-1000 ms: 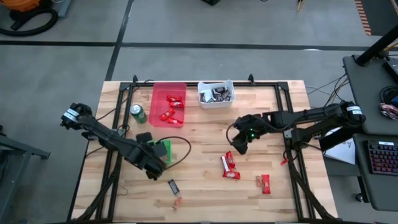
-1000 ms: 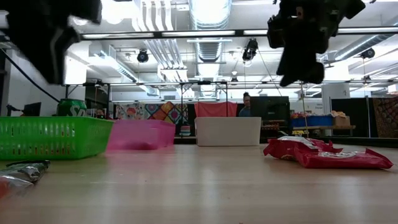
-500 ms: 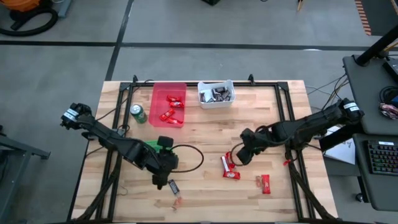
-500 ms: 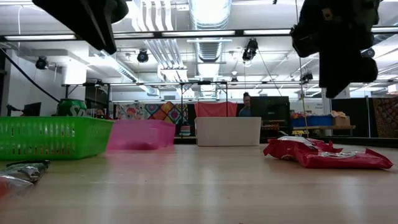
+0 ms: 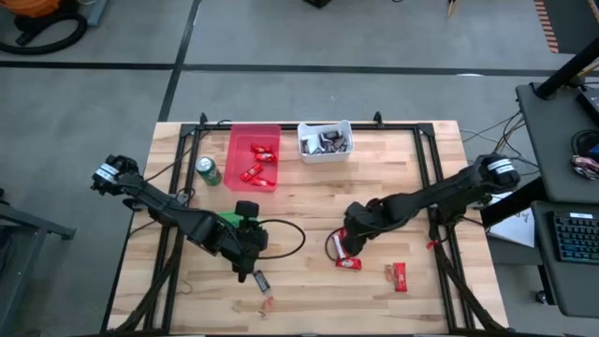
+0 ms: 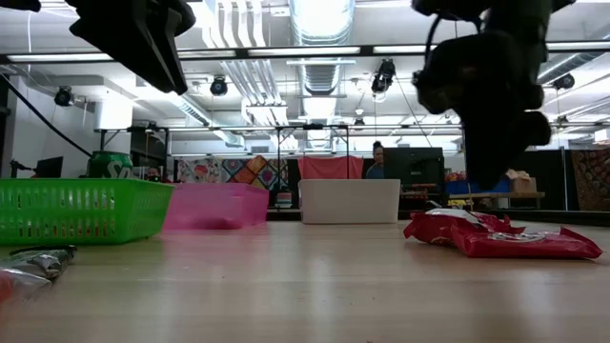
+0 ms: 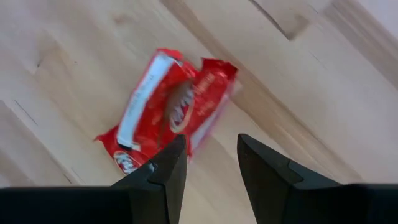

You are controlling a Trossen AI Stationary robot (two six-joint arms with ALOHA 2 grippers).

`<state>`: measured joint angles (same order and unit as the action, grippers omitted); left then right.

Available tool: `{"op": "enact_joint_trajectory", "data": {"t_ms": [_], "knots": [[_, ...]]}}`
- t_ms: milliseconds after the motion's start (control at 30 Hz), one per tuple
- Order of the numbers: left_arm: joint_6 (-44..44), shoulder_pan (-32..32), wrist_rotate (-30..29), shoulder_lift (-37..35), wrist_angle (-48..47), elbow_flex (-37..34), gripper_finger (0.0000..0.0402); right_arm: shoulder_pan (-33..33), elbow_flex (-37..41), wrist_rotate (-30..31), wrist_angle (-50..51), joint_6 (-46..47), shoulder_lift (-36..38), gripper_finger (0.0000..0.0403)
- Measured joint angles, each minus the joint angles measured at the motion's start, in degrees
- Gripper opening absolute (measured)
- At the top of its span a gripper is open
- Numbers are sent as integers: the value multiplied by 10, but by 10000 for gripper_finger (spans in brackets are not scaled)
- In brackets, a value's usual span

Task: Organize candy in baskets
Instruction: Put the red chocolate into the pink bin

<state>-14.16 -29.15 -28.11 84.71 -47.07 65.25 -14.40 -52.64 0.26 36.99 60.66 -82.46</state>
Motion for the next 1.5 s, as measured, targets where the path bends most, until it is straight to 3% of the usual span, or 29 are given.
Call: {"op": "enact_joint_trajectory", "data": {"t_ms": [167, 567, 1000, 1133, 1233, 1333, 1500], "knots": [[-7, 0, -3, 0, -1, 0, 84, 0, -49, 4, 23, -32, -55, 142], [-33, 0, -3, 1, -3, 0, 84, 0, -117, 12, 78, -71, -141, 205], [-80, -1, -3, 1, -2, -2, 84, 0, -97, 15, 53, -74, -178, 204], [-75, -1, 10, 1, 16, -6, 84, -1, -94, 50, 55, -92, -181, 187], [-20, -7, 50, 1, 68, -22, 84, 0, -92, 71, 59, -120, -179, 157], [36, -18, 65, -3, 146, -56, 84, 0, -92, 98, 54, -172, -175, 111], [53, -17, 66, -20, 270, -119, 84, 1, -91, 108, 58, -216, -165, 28]]}}
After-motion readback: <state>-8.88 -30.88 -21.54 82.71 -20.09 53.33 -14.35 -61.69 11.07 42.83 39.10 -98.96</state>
